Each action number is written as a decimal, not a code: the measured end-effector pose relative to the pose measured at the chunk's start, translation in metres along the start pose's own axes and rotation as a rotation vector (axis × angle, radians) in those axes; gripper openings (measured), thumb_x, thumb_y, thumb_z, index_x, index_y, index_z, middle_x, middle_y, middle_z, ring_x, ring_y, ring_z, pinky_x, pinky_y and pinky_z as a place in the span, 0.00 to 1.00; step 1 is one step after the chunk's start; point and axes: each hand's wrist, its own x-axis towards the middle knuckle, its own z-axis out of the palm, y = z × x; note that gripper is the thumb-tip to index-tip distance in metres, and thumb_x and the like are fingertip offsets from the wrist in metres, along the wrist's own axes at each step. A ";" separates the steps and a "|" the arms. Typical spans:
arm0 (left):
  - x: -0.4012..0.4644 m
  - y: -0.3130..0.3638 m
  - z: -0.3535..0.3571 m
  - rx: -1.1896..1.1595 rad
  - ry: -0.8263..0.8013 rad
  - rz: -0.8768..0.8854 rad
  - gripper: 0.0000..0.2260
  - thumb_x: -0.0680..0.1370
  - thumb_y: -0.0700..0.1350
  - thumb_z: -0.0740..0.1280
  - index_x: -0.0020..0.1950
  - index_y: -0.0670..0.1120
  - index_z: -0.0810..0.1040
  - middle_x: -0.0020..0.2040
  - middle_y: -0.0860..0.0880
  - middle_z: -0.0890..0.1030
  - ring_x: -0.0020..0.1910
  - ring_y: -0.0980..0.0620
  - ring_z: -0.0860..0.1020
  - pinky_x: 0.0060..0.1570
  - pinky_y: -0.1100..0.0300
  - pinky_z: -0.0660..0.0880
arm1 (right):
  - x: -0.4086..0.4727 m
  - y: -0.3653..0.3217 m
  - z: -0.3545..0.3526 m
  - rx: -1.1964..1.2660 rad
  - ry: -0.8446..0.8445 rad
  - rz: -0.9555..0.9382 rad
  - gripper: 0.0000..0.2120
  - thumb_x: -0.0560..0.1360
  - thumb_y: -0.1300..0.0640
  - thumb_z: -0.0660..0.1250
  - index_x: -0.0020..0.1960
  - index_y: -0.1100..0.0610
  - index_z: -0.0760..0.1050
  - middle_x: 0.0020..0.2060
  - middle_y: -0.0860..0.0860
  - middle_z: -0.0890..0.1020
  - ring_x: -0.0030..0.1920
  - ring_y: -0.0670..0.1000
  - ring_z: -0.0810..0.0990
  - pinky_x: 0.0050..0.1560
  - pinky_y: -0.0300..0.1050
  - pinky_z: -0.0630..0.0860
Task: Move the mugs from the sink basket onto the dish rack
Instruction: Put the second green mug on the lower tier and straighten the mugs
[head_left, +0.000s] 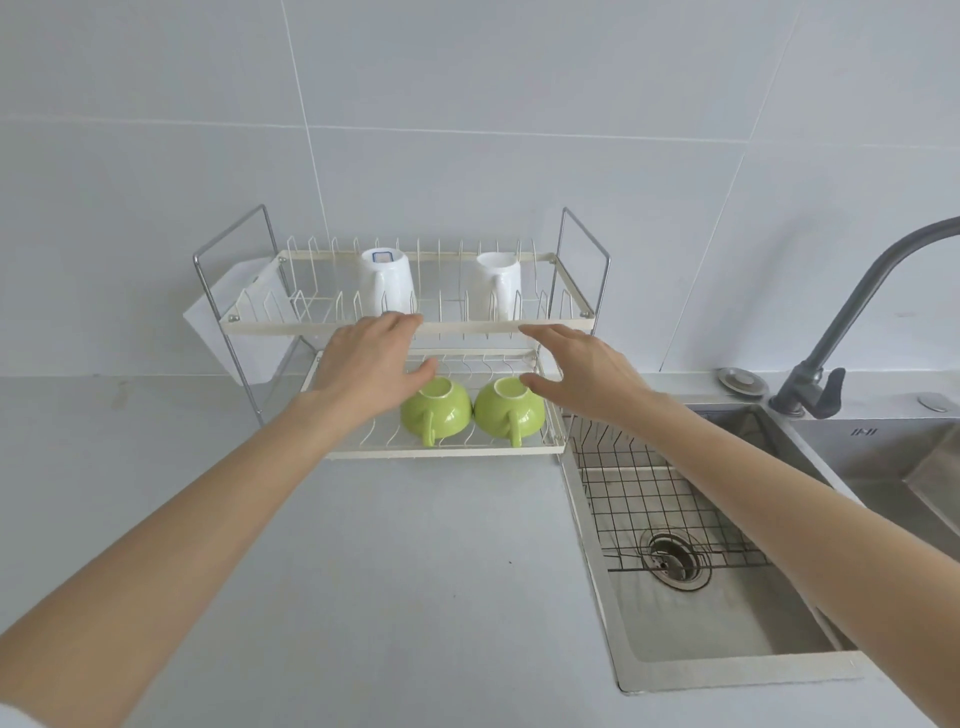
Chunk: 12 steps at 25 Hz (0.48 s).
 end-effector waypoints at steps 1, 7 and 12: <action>0.003 0.001 -0.007 0.001 0.025 0.000 0.23 0.77 0.53 0.59 0.70 0.46 0.63 0.69 0.46 0.70 0.65 0.43 0.70 0.59 0.50 0.67 | 0.004 -0.001 -0.007 -0.004 0.026 -0.013 0.27 0.77 0.49 0.61 0.73 0.50 0.58 0.70 0.49 0.69 0.65 0.55 0.72 0.57 0.49 0.71; 0.032 0.001 -0.030 -0.003 0.106 -0.019 0.21 0.77 0.52 0.59 0.68 0.45 0.66 0.69 0.45 0.71 0.66 0.43 0.69 0.59 0.49 0.68 | 0.036 -0.004 -0.031 0.009 0.104 -0.050 0.25 0.77 0.50 0.60 0.72 0.50 0.60 0.66 0.51 0.72 0.59 0.55 0.75 0.51 0.47 0.72; 0.061 -0.016 -0.035 -0.038 0.097 -0.052 0.21 0.77 0.50 0.58 0.68 0.45 0.66 0.68 0.47 0.71 0.66 0.44 0.69 0.59 0.49 0.69 | 0.068 -0.002 -0.037 0.038 0.108 -0.028 0.24 0.77 0.51 0.61 0.72 0.51 0.61 0.67 0.51 0.72 0.62 0.55 0.73 0.55 0.49 0.72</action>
